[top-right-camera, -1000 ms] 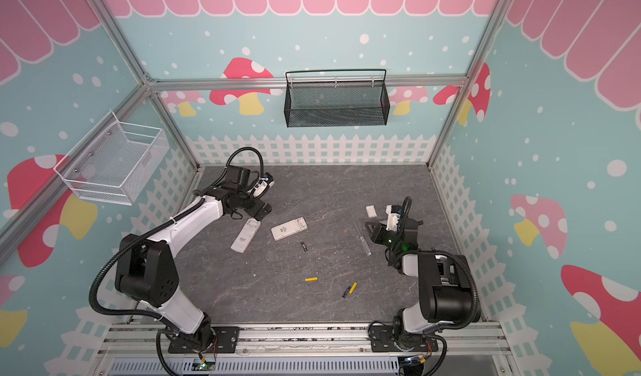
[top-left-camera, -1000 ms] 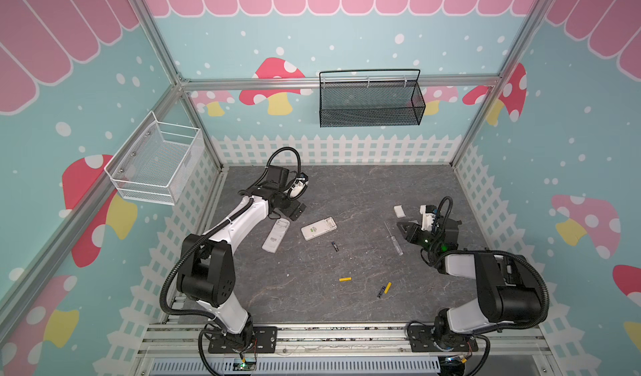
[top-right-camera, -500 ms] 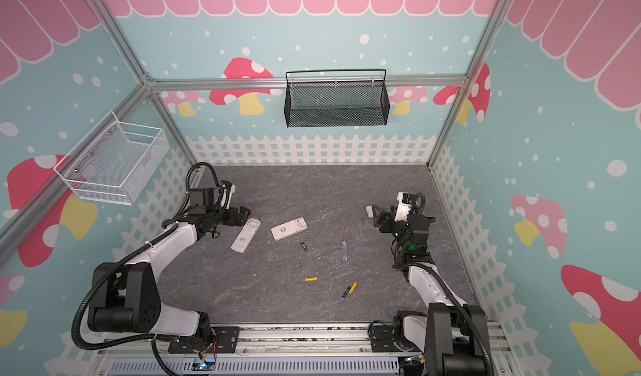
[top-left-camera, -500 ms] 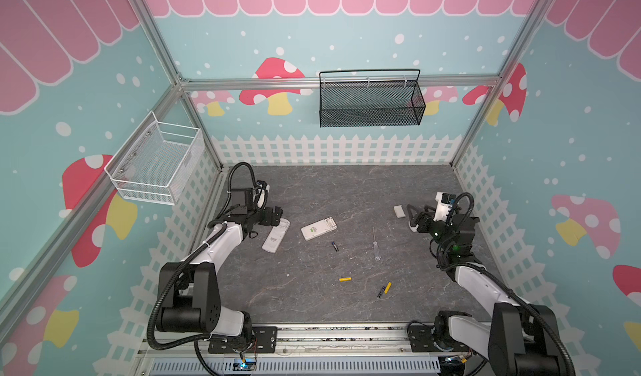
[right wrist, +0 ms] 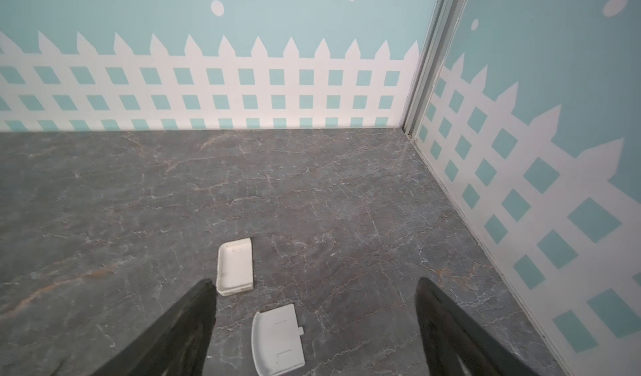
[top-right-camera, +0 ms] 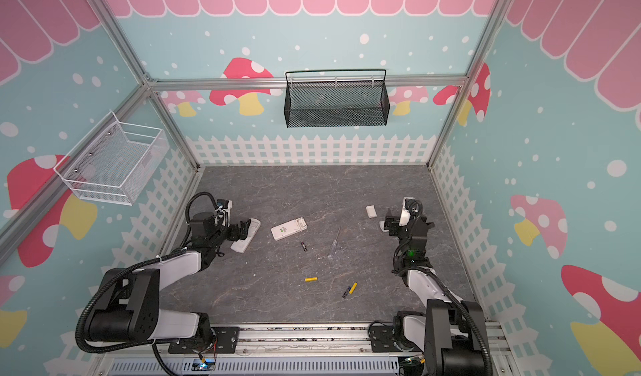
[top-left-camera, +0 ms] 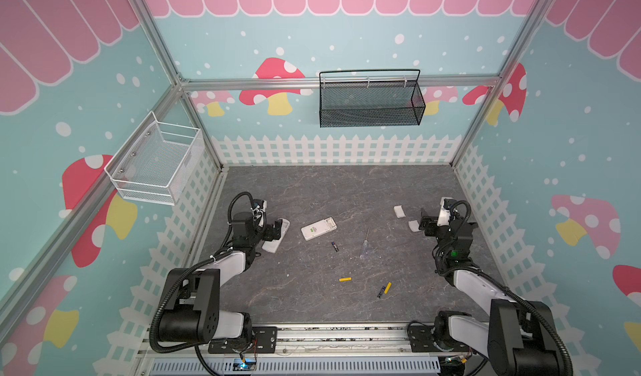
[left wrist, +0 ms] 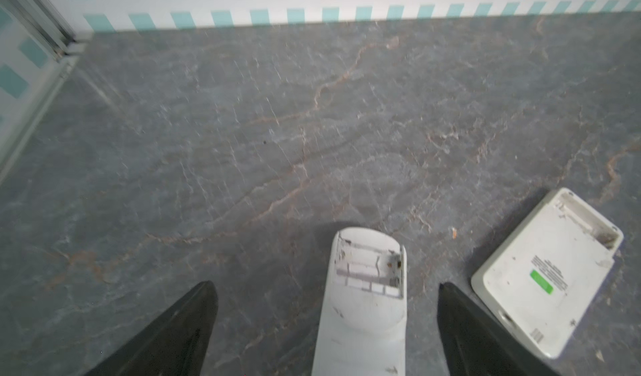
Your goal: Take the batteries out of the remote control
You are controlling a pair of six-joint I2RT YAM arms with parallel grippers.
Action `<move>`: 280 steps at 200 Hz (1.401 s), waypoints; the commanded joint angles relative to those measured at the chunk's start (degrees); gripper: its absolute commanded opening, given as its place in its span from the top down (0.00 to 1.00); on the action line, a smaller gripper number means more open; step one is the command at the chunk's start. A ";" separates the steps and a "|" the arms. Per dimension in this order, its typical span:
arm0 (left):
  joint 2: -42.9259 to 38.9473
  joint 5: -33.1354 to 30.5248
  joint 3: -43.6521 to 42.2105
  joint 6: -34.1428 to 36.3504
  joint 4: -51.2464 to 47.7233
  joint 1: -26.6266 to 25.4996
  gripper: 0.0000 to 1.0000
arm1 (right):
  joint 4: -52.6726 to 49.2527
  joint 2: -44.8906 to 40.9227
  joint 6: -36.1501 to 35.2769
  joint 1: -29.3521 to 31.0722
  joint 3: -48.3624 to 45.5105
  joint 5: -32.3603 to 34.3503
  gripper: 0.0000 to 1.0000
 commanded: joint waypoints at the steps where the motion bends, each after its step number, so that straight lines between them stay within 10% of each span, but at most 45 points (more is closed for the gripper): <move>1: -0.74 -3.30 -1.24 -1.01 8.15 0.19 0.00 | 10.30 2.46 -5.29 0.37 -1.63 1.83 0.09; 68: 8.98 -3.80 -10.98 -3.52 39.32 -0.08 0.01 | 14.03 7.63 -7.25 0.30 1.31 -2.73 0.09; 156: 7.62 -15.65 -4.46 -5.72 23.39 -1.71 0.01 | 21.66 9.64 -5.68 0.29 -5.82 -5.37 0.09; 191: 8.27 -17.94 -4.96 -5.31 25.68 -2.49 0.01 | 41.22 20.41 -5.65 0.39 -9.98 -7.04 0.07; 280: 8.02 -18.02 -4.87 -5.40 25.24 -2.56 0.01 | 32.34 19.28 -5.72 1.18 -6.55 -4.99 0.00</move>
